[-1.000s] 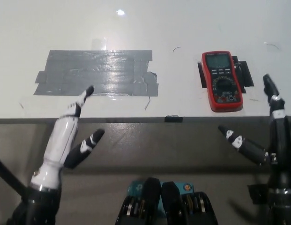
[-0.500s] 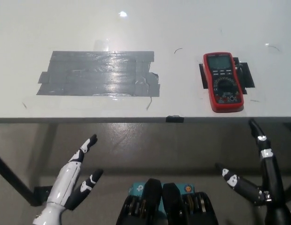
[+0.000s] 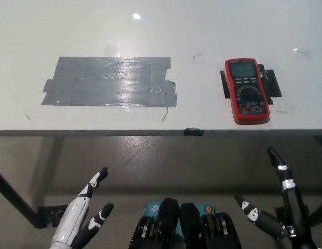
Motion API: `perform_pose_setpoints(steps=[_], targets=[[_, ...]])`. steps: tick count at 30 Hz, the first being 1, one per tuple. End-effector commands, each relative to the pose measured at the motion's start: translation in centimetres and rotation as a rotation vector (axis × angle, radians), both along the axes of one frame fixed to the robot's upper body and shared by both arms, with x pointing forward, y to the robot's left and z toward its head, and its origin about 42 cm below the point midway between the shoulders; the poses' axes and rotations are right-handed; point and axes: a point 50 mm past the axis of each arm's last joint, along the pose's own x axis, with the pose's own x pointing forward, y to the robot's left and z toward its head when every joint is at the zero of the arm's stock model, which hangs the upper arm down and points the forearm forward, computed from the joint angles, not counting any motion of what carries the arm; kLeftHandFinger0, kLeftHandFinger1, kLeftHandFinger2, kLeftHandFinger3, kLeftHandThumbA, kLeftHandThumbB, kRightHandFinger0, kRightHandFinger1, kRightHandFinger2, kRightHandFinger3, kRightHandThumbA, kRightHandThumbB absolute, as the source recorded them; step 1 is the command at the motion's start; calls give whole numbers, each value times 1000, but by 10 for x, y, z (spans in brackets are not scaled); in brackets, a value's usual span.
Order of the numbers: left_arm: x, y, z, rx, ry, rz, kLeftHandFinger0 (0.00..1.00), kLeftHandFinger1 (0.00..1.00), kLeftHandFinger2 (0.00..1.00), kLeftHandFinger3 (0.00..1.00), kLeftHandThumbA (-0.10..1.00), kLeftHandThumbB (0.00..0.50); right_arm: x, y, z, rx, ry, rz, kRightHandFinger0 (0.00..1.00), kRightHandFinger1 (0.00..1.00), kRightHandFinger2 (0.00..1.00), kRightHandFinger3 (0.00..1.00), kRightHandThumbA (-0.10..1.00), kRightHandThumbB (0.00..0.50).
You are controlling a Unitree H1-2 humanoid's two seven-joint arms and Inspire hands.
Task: The robot first picks the multimeter with right hand and then unfolds the black stand on the back of it using left hand
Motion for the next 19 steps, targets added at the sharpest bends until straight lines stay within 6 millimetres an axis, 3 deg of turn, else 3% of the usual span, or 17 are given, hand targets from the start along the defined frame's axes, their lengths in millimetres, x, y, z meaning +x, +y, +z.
perform_pose_setpoints(steps=[1,19], targets=[[2,2,9,-10,-28,-10,1000,1000,1000,1000,1000,242,0,2,10,0,-77,22,1000,1000,1000,1000,761,286],[8,3,13,4,-32,5,1000,1000,1000,1000,988,236,8,6,10,-17,-126,18,1000,1000,1000,1000,698,263]])
